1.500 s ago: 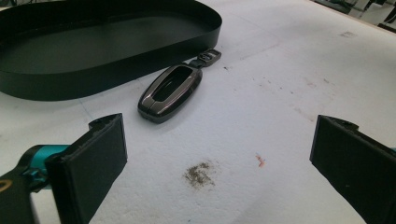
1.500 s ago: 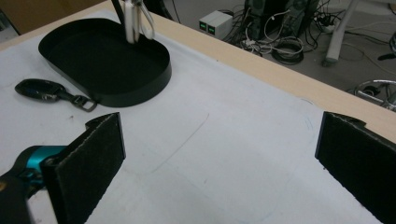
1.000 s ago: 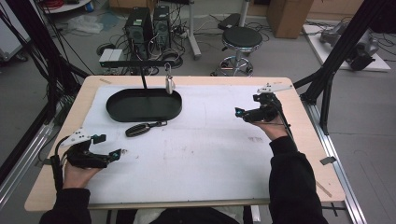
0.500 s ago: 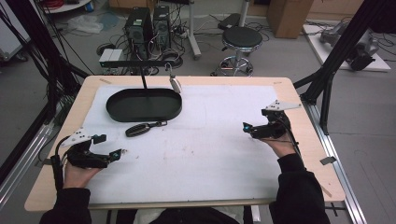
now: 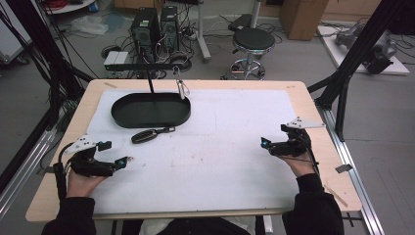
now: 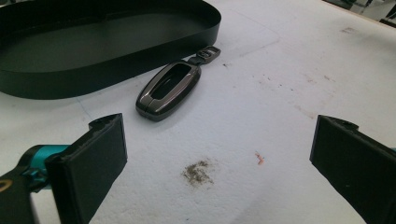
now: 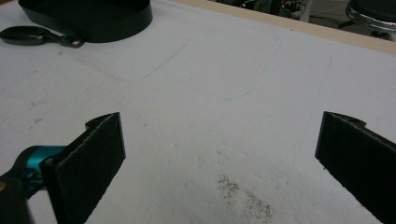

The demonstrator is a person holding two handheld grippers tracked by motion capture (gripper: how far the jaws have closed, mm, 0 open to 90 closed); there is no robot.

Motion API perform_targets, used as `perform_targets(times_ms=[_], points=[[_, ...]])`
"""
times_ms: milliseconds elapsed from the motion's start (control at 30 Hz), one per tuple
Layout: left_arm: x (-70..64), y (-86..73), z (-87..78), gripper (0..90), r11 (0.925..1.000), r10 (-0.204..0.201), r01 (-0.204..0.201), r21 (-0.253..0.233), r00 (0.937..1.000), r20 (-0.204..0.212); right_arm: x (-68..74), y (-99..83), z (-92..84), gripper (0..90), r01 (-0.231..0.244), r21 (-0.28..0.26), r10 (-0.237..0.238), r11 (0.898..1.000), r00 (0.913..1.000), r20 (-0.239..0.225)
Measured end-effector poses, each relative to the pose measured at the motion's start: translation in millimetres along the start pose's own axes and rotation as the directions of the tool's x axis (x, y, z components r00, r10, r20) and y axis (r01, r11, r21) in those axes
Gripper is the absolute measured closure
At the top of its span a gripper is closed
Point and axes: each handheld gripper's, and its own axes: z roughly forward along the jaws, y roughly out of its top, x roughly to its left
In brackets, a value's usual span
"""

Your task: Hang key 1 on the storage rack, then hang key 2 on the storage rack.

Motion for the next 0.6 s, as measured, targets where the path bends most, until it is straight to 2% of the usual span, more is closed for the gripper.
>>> perform_targets(times_ms=[133, 267, 433, 600], points=[[0.1, 0.6, 0.7, 4.3, 1.0000, 0.000, 0.000, 0.001, 1.0000, 0.001, 1.9, -8.5, -5.3, 0.8, -0.012, -0.009, 0.012, 1.000, 0.9999, 0.006], [-1.0, 3.1, 4.6, 4.3, 0.9996, 0.000, 0.000, 0.028, 1.0000, -0.004, 2.5, -17.5, -9.5, 0.8, -0.015, -0.017, 0.015, 1.000, 0.9998, 0.010], [-8.2, 12.1, 11.7, 4.3, 0.9973, 0.033, -0.034, 0.065, 0.9994, 0.013, 3.0, -24.2, -11.2, 0.8, -0.017, -0.013, 0.017, 1.000, 0.9997, 0.015], [-14.8, 26.6, 20.0, 4.3, 0.9953, 0.075, -0.077, 0.059, 0.9965, 0.036, 5.2, -26.9, -14.5, 0.8, -0.004, -0.023, 0.004, 1.000, 0.9999, 0.014]])
